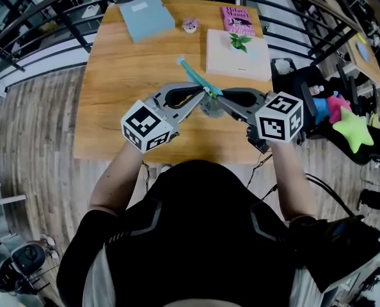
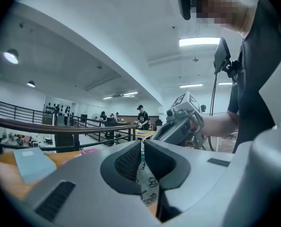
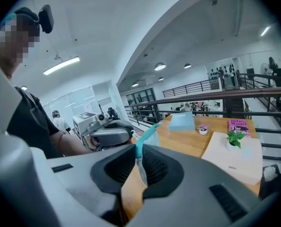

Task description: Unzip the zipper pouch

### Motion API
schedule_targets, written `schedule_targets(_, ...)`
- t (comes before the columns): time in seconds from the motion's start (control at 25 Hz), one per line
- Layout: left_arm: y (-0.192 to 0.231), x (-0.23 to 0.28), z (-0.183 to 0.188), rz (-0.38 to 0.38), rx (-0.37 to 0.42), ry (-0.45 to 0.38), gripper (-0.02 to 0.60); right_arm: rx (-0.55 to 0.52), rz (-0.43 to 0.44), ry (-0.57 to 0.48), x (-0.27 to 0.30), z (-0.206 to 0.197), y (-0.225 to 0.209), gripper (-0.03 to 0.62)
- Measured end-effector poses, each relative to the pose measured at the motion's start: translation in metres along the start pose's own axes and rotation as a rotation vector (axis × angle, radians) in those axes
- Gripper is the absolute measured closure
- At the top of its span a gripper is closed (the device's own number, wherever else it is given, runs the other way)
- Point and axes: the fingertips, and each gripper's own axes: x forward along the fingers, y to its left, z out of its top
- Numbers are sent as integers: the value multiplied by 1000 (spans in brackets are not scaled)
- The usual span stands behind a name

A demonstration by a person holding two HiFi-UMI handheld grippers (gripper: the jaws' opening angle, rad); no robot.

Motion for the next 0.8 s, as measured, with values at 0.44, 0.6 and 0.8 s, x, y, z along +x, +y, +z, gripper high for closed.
schedule_targets(0.44, 3, -3, -6, 36, -14, 40, 540, -35, 68, 6, 7, 4, 7, 540)
schedule_targets(0.6, 7, -4, -8, 58, -26, 67, 545, -66, 61, 8, 9, 4, 5, 539)
schedule_targets(0.8, 13, -6, -9, 98, -46, 87, 548, -92, 71, 41, 12, 0, 5, 542)
